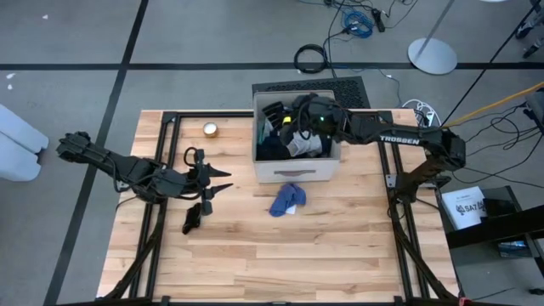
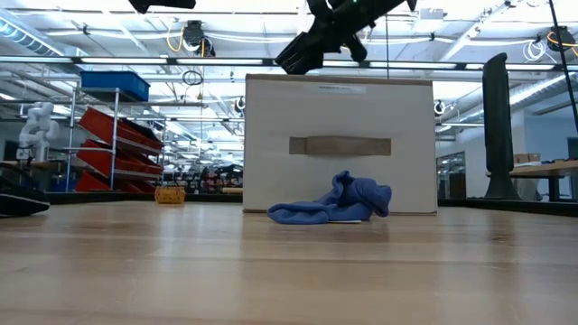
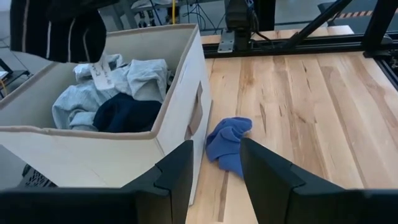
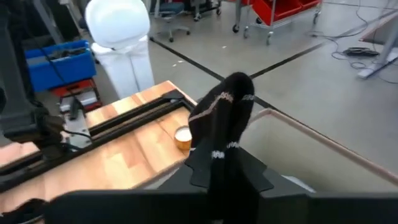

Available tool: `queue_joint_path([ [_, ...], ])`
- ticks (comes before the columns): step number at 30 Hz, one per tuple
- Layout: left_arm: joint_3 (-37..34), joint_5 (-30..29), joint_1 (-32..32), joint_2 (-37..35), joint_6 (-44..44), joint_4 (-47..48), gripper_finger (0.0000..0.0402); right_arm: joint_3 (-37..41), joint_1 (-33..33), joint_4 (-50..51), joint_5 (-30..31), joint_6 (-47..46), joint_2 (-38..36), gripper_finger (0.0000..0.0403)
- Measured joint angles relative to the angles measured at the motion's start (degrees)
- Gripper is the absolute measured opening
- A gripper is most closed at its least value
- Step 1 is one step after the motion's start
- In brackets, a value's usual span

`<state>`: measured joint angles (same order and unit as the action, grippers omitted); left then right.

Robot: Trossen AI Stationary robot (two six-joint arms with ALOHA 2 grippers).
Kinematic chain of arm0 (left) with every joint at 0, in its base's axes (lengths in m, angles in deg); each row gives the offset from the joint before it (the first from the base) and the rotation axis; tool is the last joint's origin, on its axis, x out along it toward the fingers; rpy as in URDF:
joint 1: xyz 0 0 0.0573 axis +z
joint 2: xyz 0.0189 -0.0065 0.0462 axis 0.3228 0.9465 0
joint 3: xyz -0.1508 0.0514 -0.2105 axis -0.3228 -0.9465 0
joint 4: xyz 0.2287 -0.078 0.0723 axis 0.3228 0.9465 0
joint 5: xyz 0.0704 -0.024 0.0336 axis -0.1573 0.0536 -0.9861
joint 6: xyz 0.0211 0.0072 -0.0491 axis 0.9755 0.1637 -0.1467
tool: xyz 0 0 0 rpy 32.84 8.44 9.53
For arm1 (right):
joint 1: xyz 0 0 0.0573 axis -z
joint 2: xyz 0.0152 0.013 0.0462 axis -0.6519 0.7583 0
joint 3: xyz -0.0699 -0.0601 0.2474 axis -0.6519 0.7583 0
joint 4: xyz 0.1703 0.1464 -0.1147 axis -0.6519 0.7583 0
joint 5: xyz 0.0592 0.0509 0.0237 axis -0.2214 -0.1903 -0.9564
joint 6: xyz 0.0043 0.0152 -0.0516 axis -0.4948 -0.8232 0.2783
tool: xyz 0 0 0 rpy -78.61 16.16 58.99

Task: Sort clothes
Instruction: Put the black sock into the laundry organizer

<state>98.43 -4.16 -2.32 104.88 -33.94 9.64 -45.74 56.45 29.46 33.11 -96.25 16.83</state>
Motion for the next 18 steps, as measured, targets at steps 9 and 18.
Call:
queue_joint_path([
  [9,0.0,0.0,0.0,0.0,0.01,-0.06,0.0141,0.0,0.64,-0.56,-0.94,-0.7,0.6,0.0106],
  [18,0.0,0.02,0.0,0.0,0.02,-0.06,0.0141,0.0,0.64,-0.53,-0.94,-1.93,0.64,0.0177],
])
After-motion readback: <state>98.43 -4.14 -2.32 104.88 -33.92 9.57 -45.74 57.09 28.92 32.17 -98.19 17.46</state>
